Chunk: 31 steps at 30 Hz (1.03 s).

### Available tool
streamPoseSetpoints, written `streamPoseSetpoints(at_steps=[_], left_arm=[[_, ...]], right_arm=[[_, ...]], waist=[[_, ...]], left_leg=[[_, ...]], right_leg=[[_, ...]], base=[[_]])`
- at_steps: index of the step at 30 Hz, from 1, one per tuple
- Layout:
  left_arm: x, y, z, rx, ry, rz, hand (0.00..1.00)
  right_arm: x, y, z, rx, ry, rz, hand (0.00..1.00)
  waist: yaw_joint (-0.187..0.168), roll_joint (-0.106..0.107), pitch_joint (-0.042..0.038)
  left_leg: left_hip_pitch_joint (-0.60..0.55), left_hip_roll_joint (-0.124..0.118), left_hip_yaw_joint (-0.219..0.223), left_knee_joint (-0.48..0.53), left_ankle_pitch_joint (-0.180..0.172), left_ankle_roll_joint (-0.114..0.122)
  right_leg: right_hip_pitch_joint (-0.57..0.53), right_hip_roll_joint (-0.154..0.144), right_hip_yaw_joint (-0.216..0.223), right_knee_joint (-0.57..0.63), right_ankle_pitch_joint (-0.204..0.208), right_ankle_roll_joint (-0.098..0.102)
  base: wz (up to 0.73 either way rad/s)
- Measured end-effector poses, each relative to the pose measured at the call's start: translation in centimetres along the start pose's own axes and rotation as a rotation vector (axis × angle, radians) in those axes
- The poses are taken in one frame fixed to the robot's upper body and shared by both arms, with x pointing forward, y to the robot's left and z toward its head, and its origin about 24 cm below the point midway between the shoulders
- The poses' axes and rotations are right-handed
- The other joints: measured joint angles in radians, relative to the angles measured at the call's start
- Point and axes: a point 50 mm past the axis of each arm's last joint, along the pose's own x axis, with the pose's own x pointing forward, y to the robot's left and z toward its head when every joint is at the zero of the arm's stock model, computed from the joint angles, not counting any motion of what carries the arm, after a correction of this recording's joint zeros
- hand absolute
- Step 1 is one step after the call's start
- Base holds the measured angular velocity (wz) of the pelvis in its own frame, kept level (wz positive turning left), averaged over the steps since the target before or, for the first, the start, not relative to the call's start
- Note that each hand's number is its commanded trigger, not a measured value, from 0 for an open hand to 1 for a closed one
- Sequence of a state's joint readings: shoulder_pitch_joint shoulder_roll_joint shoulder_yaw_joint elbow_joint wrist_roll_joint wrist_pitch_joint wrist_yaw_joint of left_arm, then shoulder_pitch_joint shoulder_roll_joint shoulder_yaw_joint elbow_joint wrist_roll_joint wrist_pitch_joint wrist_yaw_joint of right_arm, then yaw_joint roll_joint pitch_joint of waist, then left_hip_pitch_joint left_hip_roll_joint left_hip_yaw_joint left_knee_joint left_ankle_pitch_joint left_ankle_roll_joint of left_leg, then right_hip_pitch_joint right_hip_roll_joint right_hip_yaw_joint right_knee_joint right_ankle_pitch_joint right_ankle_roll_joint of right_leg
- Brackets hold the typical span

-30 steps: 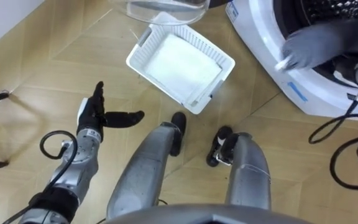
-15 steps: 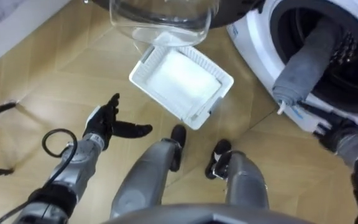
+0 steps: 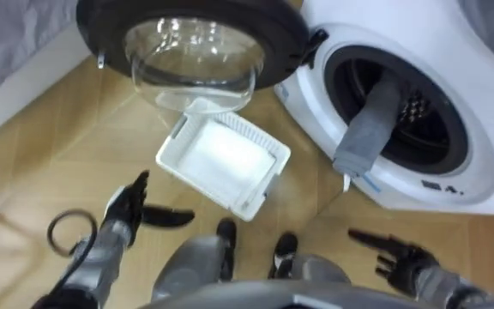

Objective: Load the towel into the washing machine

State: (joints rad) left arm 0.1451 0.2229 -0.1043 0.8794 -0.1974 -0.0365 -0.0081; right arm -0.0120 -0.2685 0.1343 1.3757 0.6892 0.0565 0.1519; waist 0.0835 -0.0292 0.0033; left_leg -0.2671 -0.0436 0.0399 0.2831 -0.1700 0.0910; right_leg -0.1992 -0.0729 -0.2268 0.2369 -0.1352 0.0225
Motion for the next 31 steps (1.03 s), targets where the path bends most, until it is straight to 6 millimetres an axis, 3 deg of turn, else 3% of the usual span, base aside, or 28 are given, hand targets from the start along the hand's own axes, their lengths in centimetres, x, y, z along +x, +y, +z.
streamPoseSetpoints(at_steps=[4,9,18,31], left_arm=[[-0.4,0.3,-2.2,-0.023,0.079,0.069,0.00],[-1.0,0.4,-4.0,-0.079,0.126,0.132,0.00],[-2.0,0.5,-7.0,-0.117,0.248,0.198,0.00],[-2.3,0.0,-8.1,-0.111,0.300,0.190,0.00]], right_arm=[[-0.1,-0.2,-1.5,-0.136,0.043,-0.031,0.00],[0.0,0.1,-2.1,-0.214,0.039,-0.054,0.00],[0.1,1.4,-3.3,-0.255,0.027,-0.013,0.00],[0.1,1.5,-3.4,-0.293,0.027,-0.015,0.00]], waist=[[-0.006,0.004,-0.0028],[-0.024,-0.003,0.0052],[-0.028,-0.010,0.0107],[-0.033,-0.001,0.0104]], left_leg=[[0.080,0.001,0.015,-0.044,0.001,-0.004],[0.160,0.002,0.035,-0.080,0.001,-0.006],[0.246,0.009,0.045,-0.116,-0.007,-0.014],[0.282,0.016,0.044,-0.115,-0.019,-0.020]], right_leg=[[0.061,0.003,0.016,-0.020,-0.001,0.001],[0.129,0.009,0.035,-0.056,-0.001,0.001],[0.196,0.023,0.063,-0.074,-0.002,0.004],[0.241,0.031,0.066,-0.089,-0.002,0.004]], base=[[-0.15],[-0.09],[-0.09],[0.00]])
